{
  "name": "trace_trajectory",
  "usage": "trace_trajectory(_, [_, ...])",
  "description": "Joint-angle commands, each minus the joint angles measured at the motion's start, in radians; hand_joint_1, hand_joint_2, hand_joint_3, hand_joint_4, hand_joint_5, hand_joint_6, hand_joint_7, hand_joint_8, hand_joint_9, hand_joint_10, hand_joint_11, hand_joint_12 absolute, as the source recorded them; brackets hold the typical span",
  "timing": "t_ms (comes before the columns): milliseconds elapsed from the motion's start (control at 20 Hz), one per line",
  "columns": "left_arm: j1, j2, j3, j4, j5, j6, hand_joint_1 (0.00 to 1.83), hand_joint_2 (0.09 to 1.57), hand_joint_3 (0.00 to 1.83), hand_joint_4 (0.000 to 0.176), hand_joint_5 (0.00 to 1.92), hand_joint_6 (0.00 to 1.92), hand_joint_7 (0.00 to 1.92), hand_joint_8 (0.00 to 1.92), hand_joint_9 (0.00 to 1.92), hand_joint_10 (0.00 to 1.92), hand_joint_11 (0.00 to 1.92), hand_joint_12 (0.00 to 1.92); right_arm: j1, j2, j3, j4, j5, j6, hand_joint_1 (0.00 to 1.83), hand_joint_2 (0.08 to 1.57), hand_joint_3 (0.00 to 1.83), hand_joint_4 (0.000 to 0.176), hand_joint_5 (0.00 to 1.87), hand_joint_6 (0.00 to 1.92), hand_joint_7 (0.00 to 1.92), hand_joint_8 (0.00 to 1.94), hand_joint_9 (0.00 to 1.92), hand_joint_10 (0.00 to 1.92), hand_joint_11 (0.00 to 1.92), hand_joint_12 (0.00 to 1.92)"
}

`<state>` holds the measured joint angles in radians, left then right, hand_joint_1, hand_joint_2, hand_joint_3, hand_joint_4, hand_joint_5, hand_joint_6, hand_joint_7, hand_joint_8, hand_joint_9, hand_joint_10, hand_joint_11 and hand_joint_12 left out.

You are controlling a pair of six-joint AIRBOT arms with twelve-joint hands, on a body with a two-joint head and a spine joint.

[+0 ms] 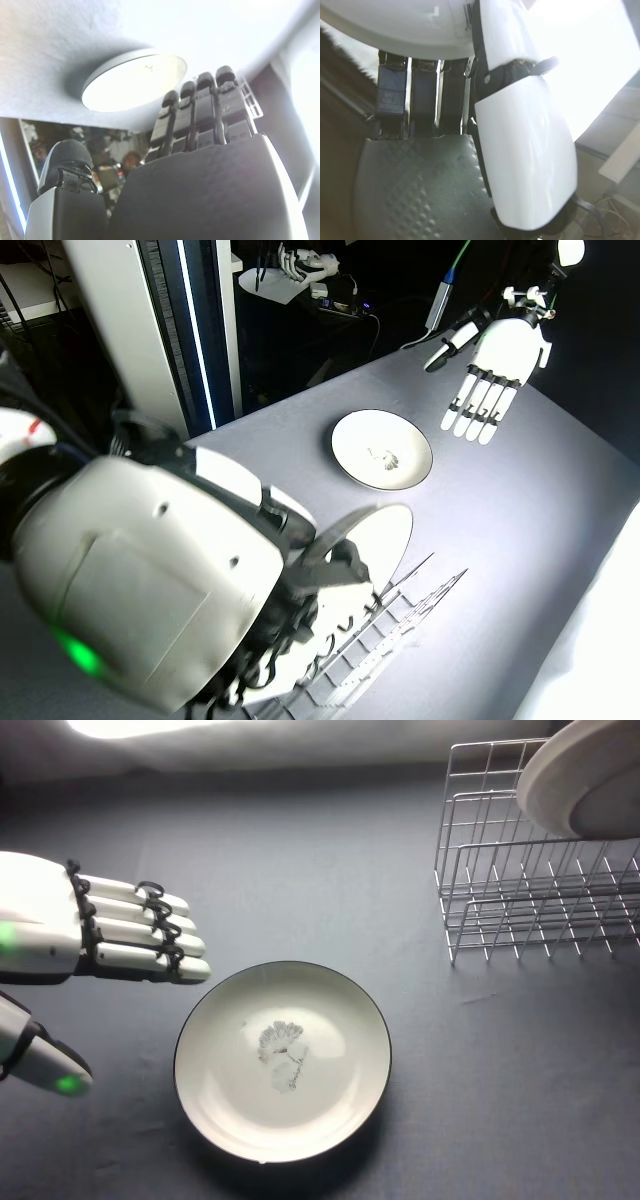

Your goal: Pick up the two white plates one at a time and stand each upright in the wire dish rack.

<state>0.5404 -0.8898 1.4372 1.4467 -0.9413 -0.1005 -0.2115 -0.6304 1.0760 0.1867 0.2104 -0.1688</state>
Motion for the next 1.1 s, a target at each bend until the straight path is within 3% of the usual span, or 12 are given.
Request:
trace_trajectory(0, [-0.002, 0.000, -0.004, -0.061, -0.028, -0.002, 0.00, 1.15, 0.00, 0.000, 0.00, 0.00, 0.00, 0.00, 0.00, 0.00, 0.00, 0.00, 0.010, 0.005, 0.011, 0.010, 0.143, 0.010, 1.38, 1.10, 0.00, 0.000, 0.99, 0.98, 1.02, 0.94, 0.89, 1.15, 0.77, 1.24])
trace_trajectory(150, [0.014, -0.005, -0.023, -0.061, -0.020, -0.002, 0.00, 1.17, 0.01, 0.000, 0.00, 0.00, 0.00, 0.00, 0.00, 0.00, 0.00, 0.00, -0.017, -0.009, 0.037, 0.006, 0.141, 0.009, 1.38, 1.08, 0.00, 0.000, 1.03, 0.91, 1.06, 0.84, 0.97, 1.07, 0.81, 1.19])
trace_trajectory(300, [0.031, -0.009, -0.036, -0.061, -0.011, -0.002, 0.00, 1.15, 0.00, 0.000, 0.00, 0.00, 0.00, 0.00, 0.00, 0.00, 0.00, 0.00, -0.062, -0.021, 0.043, 0.006, 0.155, 0.009, 1.38, 1.10, 0.00, 0.000, 0.99, 0.99, 1.01, 0.93, 0.89, 1.16, 0.76, 1.22])
trace_trajectory(600, [0.060, -0.011, -0.068, -0.061, -0.002, -0.002, 0.00, 1.15, 0.00, 0.000, 0.00, 0.00, 0.00, 0.00, 0.00, 0.00, 0.00, 0.00, -0.134, -0.051, 0.047, 0.006, 0.178, 0.009, 1.38, 1.08, 0.00, 0.000, 1.01, 0.97, 1.07, 0.85, 0.94, 1.06, 0.83, 1.14])
trace_trajectory(800, [0.075, -0.011, -0.088, -0.061, 0.006, -0.002, 0.00, 1.16, 0.00, 0.000, 0.00, 0.00, 0.00, 0.00, 0.00, 0.00, 0.00, 0.00, -0.155, -0.074, 0.079, 0.006, 0.193, 0.004, 1.39, 1.05, 0.00, 0.000, 1.07, 0.83, 1.12, 0.75, 1.02, 0.98, 0.88, 1.11])
trace_trajectory(1050, [0.090, -0.012, -0.105, -0.060, 0.020, -0.002, 0.00, 1.15, 0.00, 0.000, 0.00, 0.00, 0.00, 0.00, 0.00, 0.00, 0.00, 0.00, -0.170, -0.092, 0.108, -0.018, 0.194, 0.001, 1.39, 1.07, 0.00, 0.000, 1.00, 0.94, 1.08, 0.84, 0.98, 1.02, 0.84, 1.09])
